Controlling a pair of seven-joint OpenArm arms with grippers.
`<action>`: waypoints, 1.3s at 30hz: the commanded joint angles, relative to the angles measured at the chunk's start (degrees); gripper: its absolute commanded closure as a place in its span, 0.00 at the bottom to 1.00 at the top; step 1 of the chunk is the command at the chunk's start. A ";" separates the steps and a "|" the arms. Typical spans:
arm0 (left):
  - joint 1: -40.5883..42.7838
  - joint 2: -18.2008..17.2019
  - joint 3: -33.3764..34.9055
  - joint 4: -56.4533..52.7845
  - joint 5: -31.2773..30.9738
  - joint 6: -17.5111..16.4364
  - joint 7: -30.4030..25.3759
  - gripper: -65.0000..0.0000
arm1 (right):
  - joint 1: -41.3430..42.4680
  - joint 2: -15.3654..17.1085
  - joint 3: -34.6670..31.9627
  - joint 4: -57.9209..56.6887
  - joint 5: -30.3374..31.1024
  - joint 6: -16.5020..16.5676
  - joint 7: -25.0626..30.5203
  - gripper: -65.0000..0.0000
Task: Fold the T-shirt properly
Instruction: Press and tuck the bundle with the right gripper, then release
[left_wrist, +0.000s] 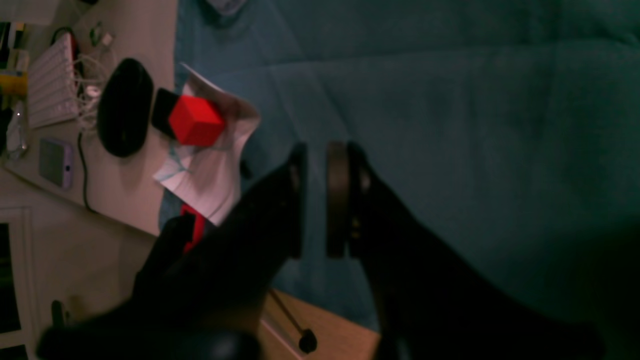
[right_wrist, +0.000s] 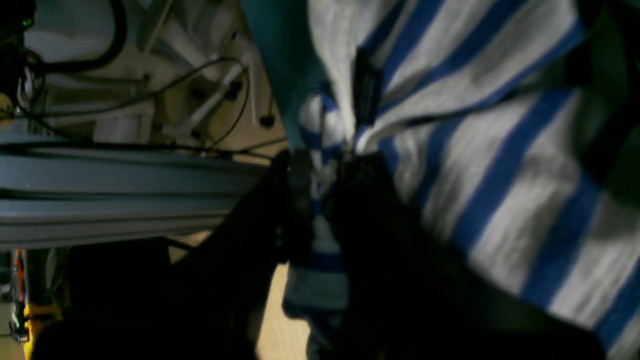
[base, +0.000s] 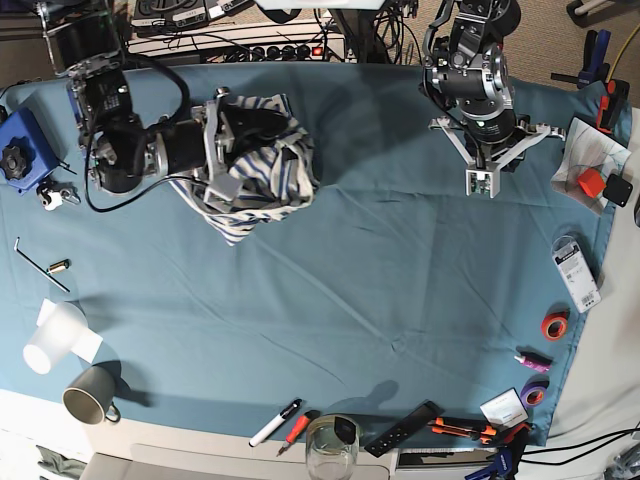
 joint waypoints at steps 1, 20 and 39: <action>-0.13 0.00 -0.07 0.90 1.36 0.42 -0.98 0.87 | 1.01 0.66 0.26 1.66 2.05 0.08 0.99 1.00; -0.11 0.00 -0.07 0.90 1.29 0.42 -1.11 0.87 | 0.94 1.01 0.28 11.41 -14.53 0.08 0.99 0.81; -0.11 0.02 -0.07 0.87 1.29 0.42 -1.53 0.87 | 1.09 0.96 0.31 14.75 -19.02 0.08 0.99 0.67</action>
